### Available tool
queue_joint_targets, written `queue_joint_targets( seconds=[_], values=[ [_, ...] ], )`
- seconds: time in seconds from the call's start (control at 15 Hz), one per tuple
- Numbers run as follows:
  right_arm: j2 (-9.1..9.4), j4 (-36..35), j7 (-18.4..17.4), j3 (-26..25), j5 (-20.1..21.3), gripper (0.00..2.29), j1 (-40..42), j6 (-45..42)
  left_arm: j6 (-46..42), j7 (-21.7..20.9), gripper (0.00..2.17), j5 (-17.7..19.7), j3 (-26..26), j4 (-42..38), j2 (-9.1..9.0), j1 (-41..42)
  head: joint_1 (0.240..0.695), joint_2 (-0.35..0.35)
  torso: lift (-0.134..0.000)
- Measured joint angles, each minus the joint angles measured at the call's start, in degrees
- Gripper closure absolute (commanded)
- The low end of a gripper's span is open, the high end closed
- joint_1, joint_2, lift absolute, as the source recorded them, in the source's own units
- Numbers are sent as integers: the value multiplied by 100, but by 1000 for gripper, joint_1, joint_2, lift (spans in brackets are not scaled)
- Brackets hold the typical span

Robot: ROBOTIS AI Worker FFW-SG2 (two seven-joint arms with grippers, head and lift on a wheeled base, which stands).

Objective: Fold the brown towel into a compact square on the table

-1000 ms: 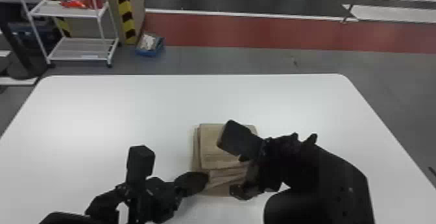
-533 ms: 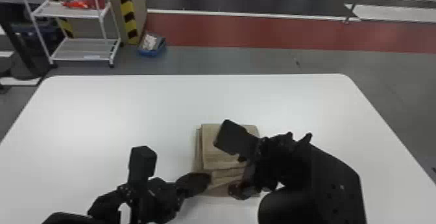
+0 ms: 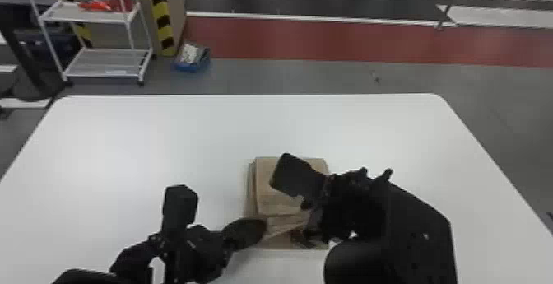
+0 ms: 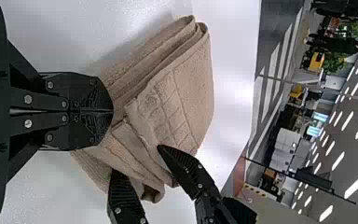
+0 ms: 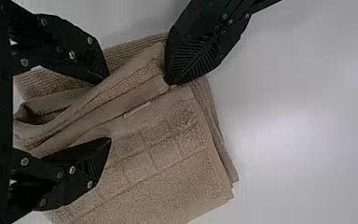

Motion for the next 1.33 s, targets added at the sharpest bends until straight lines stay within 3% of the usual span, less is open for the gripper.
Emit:
queue_joint_targets(
  seconds=[0.2, 0.33, 0.4, 0.53, 0.6, 0.67, 0.87, 1.33],
  values=[
    [56, 3, 0, -57, -53, 1244, -15, 19, 0, -9, 2145, 3, 13, -6, 0, 0, 695, -81, -125],
    [66, -11, 0, -122, -101, 1298, -18, 26, 0, -18, 2145, 2, 23, -19, 6, 1, 695, -82, -125],
    [67, -18, 0, -149, -110, 1298, -17, 26, 2, -25, 2047, 4, 31, -61, 13, 11, 695, -82, -125],
    [67, -32, 0, -189, -118, 1298, 0, 26, 45, -53, 1349, 74, 95, -313, 26, 106, 695, -83, -125],
    [67, -38, 0, -206, -121, 1298, 11, 18, 134, -88, 832, 154, 176, -504, 27, 170, 695, -78, -125],
    [68, -42, 0, -224, -124, 1298, 15, 13, 243, -134, 505, 245, 277, -697, 30, 236, 695, -72, -125],
    [123, -90, 0, -302, -154, 1298, -25, 5, 403, -245, 461, 348, 445, -1033, 35, 371, 695, -59, -125],
    [184, -529, 0, -485, -275, 1298, -50, 73, 402, -155, 468, 338, 296, -882, 7, 413, 695, -69, -125]
  ],
)
